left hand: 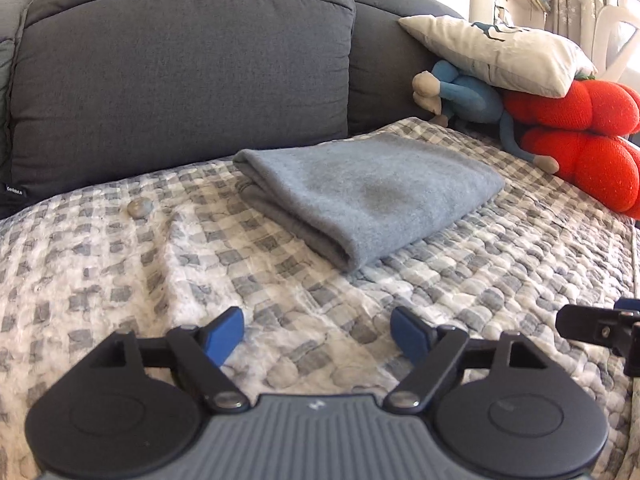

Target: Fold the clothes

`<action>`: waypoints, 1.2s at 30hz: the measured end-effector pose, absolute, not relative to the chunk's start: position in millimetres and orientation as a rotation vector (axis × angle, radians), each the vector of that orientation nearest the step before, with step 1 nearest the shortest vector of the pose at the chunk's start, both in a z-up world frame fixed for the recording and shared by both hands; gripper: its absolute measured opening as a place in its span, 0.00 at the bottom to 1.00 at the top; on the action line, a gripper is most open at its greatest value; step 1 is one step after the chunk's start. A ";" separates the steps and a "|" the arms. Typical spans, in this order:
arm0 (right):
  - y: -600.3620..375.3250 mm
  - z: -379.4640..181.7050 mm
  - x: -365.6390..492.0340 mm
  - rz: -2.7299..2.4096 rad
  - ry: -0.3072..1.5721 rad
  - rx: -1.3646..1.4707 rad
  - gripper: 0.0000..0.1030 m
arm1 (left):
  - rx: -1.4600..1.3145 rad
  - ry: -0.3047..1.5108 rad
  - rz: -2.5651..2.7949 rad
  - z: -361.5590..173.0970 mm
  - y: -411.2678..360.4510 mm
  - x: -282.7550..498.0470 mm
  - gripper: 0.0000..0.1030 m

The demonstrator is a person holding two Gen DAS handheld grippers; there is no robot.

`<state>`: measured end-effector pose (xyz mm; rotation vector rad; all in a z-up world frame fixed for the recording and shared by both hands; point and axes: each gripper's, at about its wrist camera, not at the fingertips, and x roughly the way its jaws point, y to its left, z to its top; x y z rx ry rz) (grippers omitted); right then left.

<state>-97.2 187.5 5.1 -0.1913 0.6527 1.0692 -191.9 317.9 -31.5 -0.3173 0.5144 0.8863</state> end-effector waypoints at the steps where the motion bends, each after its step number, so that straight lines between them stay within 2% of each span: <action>1: 186.9 4.0 -95.0 1.066 0.670 -0.178 1.00 | -0.314 0.514 0.891 -31.9 317.0 -191.3 0.84; 2: 186.7 3.4 -93.9 1.065 0.678 -0.169 1.00 | -0.311 0.514 0.894 -32.3 316.3 -190.7 0.85; 4: 186.2 3.1 -95.0 1.064 0.673 -0.171 1.00 | -0.311 0.526 0.890 -32.8 316.9 -187.9 0.95; 7: 185.4 3.7 -98.6 1.053 0.651 -0.184 1.00 | -0.302 0.535 0.884 -33.1 315.4 -185.6 1.00; 15: 188.3 5.2 -107.5 1.073 0.610 -0.253 1.00 | -0.296 0.533 0.881 -33.5 312.9 -185.1 1.00; 36: 183.9 8.3 -109.5 1.099 0.581 -0.218 1.00 | -0.294 0.519 0.907 -34.2 307.4 -185.9 1.00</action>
